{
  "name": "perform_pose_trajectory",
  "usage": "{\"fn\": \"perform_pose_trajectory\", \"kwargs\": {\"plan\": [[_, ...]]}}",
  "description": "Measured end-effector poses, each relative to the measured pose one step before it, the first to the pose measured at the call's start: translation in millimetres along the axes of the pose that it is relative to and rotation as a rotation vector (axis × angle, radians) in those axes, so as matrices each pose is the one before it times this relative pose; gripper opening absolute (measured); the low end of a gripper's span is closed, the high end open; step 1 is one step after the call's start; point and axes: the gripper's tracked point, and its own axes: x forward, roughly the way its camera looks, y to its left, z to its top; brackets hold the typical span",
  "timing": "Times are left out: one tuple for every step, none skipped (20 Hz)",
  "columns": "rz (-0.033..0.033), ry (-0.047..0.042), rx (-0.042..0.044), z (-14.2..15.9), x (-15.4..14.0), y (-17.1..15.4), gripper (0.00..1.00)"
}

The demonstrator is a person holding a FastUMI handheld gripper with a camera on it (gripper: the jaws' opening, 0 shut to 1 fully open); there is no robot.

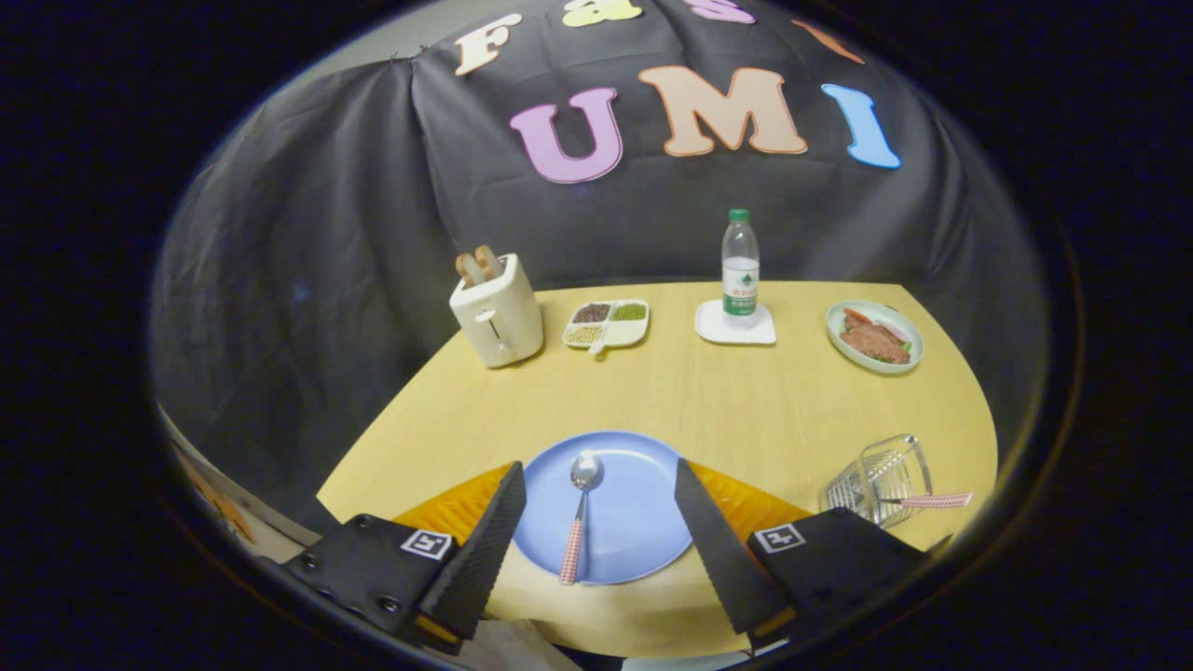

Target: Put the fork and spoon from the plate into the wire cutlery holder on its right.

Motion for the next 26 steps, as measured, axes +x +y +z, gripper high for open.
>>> {"fn": "perform_pose_trajectory", "kwargs": {"plan": [[-0.00126,0.02444,-0.01369,-6.71,5.59,1.61,1.0],[-0.0021,0.02711,-0.02173,-7.65,5.24,0.84,1.0],[-0.00417,0.02575,-0.02377,-6.39,5.45,0.84,1.0],[-0.00277,0.03123,-0.02323,-8.41,5.75,1.13,1.0],[-0.00203,0.03294,-0.022,-7.45,6.45,1.59,1.0],[0.00032,0.0261,-0.01835,-6.01,5.63,2.09,1.0],[-0.00131,0.02638,-0.0153,-6.17,6.0,2.01,1.0],[0.00237,0.02145,-0.01155,-3.75,6.22,2.94,1.0],[0.00781,0.02987,-0.01186,-6.39,6.62,4.16,1.0],[-0.00271,0.02835,-0.01726,-5.19,6.72,2.03,1.0],[-0.00523,0.02496,-0.02008,-5.11,5.37,-0.26,1.0],[-0.0068,0.02596,-0.01832,-8.28,11.27,3.17,1.0],[-0.00298,0.0208,-0.01413,-4.61,5.12,1.73,1.0],[0.00064,0.01505,-0.00993,-1.58,4.9,1.62,1.0],[-0.00272,0.01478,-0.00945,-2.16,5.38,0.57,1.0],[-0.00112,0.01688,-0.00909,-3.06,4.91,0.23,1.0],[-0.00721,0.01505,-0.00889,-2.46,3.88,-0.52,1.0],[-0.0067,0.02009,-0.00927,-2.5,4.33,-1.89,1.0],[-0.00492,0.01665,-0.00566,-2.65,3.36,-0.75,1.0],[-0.00266,0.01033,-0.00137,-1.38,3.87,-1.24,0.97],[0.00129,0.01516,0.0006,-2.85,2.83,0.52,0.94],[-0.002,0.00831,0.00091,-0.44,1.42,-1.4,0.91],[-0.00128,0.00695,0.00197,-0.87,2.79,-0.52,0.87],[0.0054,0.00953,0.00189,-1.14,1.98,0.81,0.84],[0.01115,0.01538,0.00095,-2.59,1.84,2.83,0.81],[0.00322,-0.00109,0.00408,2.07,-1.58,1.23,0.78]]}}
